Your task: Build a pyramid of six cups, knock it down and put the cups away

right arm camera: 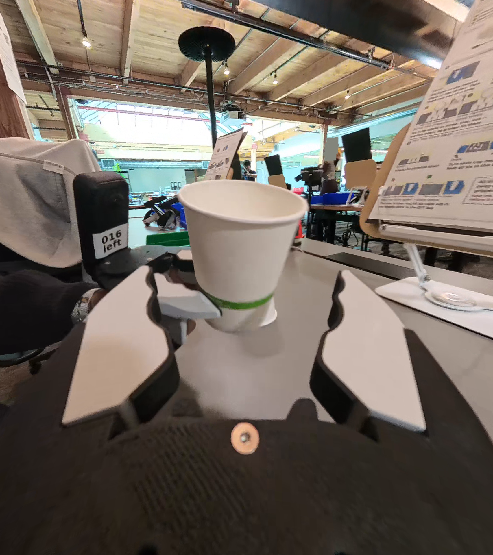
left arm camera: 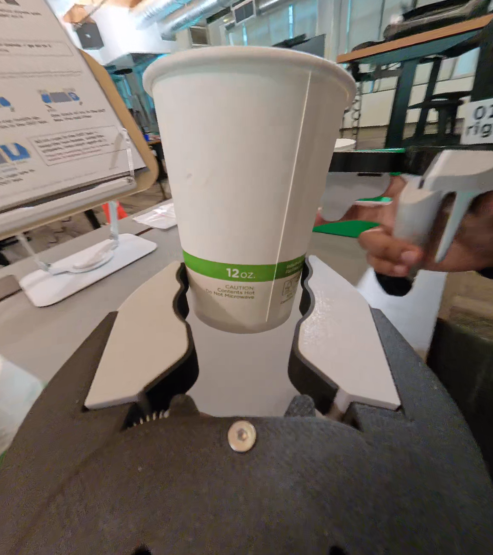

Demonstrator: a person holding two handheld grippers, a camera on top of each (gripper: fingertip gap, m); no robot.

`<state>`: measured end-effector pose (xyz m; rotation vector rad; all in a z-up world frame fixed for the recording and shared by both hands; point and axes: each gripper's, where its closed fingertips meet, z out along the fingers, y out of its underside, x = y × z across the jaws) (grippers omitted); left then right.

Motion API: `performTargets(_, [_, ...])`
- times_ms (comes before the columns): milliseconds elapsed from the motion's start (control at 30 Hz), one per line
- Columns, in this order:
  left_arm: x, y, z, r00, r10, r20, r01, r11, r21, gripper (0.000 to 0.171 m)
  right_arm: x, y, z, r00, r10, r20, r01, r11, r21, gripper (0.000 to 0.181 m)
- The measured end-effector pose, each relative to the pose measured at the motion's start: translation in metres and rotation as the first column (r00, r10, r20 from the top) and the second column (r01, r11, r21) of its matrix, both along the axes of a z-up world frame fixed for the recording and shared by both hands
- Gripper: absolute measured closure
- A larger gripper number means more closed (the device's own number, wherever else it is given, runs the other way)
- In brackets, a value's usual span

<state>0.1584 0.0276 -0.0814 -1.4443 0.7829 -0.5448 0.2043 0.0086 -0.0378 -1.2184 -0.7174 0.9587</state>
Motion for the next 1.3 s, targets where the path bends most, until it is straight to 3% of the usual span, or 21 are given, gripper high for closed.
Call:
performTargets(67, [0.017,-0.011,-0.005,0.998,-0.054,-0.015,0.054,0.999,-0.009,0.097,-0.01,-0.006,-0.002,1.0,0.025,0.007,-0.025,1.0,-0.006,0.07])
performTargets(133, [0.034,-0.024,-0.013,0.992,-0.114,-0.062,0.114,0.993,0.003,0.097,-0.016,-0.009,-0.005,0.999,0.03,0.023,-0.03,1.0,-0.009,0.087])
performTargets(233, [0.046,-0.034,-0.027,0.977,-0.138,-0.165,0.147,0.988,0.044,0.099,-0.013,-0.01,0.0,0.999,0.016,0.046,-0.018,0.999,0.046,0.092])
performTargets(333, [0.042,-0.031,-0.031,0.973,-0.121,-0.196,0.138,0.987,0.076,0.1,0.014,0.003,0.023,0.997,-0.071,-0.034,0.073,0.994,0.078,0.092])
performTargets(400, [0.035,-0.023,-0.028,0.983,-0.109,-0.145,0.116,0.992,0.04,0.099,0.05,0.019,0.044,0.976,-0.185,-0.111,0.197,0.974,0.11,0.093])
performTargets(467, [0.025,-0.014,-0.023,0.994,-0.081,-0.075,0.082,0.997,0.004,0.1,0.099,0.035,0.065,0.927,-0.328,-0.18,0.355,0.923,0.146,0.093])
performTargets(567, [0.009,0.0,-0.015,0.998,-0.038,0.044,0.04,0.997,-0.061,0.1,0.185,0.051,0.086,0.801,-0.536,-0.266,0.589,0.785,0.193,0.093])
performTargets(667, [-0.006,0.011,-0.009,0.987,0.009,0.163,0.015,0.99,-0.141,0.102,0.269,0.065,0.078,0.638,-0.711,-0.295,0.767,0.618,0.171,0.093])
performTargets(767, [-0.021,0.015,-0.003,0.971,0.055,0.232,-0.016,0.986,-0.168,0.105,0.316,0.072,0.072,0.548,-0.775,-0.313,0.835,0.531,0.146,0.093])
performTargets(933, [-0.037,0.017,-0.001,0.959,0.108,0.261,-0.061,0.981,-0.185,0.107,0.328,0.094,0.064,0.513,-0.82,-0.254,0.857,0.47,0.214,0.093])
performTargets(1167, [-0.048,0.011,-0.005,0.966,0.14,0.217,-0.104,0.98,-0.168,0.108,0.326,0.125,0.06,0.516,-0.827,-0.222,0.854,0.476,0.21,0.092])
performTargets(1300, [-0.054,0.007,-0.007,0.968,0.157,0.197,-0.126,0.979,-0.157,0.107,0.324,0.142,0.044,0.529,-0.837,-0.142,0.847,0.508,0.157,0.091])
